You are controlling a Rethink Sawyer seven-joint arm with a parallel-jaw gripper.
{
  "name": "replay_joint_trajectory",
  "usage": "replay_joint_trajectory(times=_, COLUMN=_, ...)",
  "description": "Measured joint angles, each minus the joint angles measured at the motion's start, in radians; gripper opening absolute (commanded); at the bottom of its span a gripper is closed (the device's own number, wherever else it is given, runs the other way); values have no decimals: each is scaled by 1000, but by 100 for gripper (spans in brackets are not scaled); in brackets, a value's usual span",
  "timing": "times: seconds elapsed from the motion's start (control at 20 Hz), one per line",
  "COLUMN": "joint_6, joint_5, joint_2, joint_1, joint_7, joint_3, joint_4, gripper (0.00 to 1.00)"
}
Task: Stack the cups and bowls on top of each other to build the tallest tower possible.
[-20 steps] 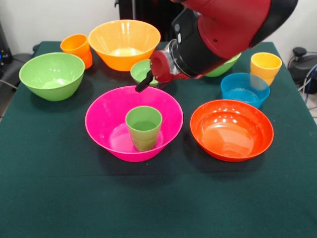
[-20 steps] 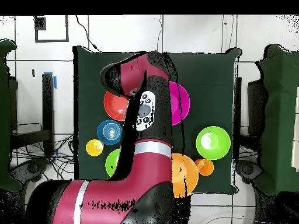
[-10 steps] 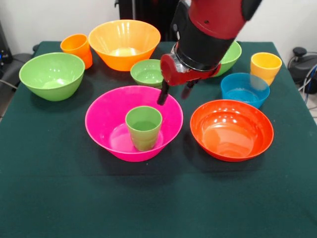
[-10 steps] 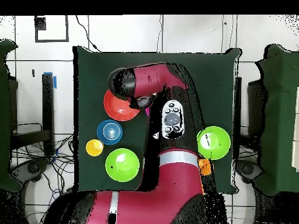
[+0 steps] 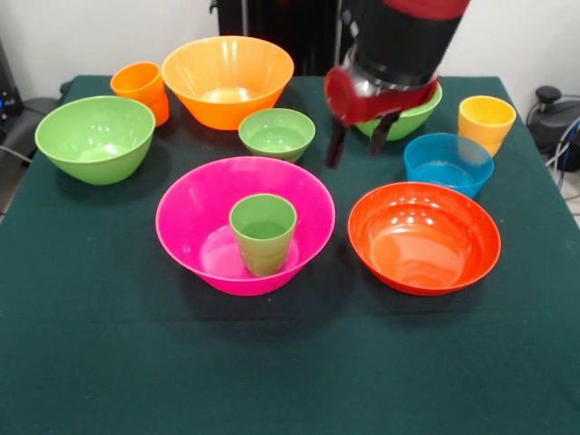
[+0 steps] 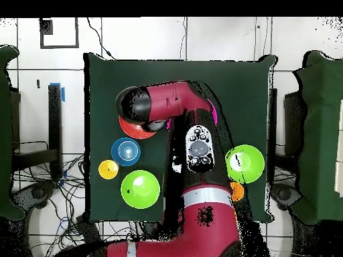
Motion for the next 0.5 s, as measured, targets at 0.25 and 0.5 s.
replay_joint_trajectory(times=0.25, joint_6=20, joint_5=12, joint_2=-62, joint_1=11, joint_7=0, joint_3=10, joint_4=47, gripper=100)
replay_joint_trajectory(times=0.5, joint_6=20, joint_5=29, joint_2=-107, joint_1=10, joint_7=0, joint_3=13, joint_4=110, gripper=100)
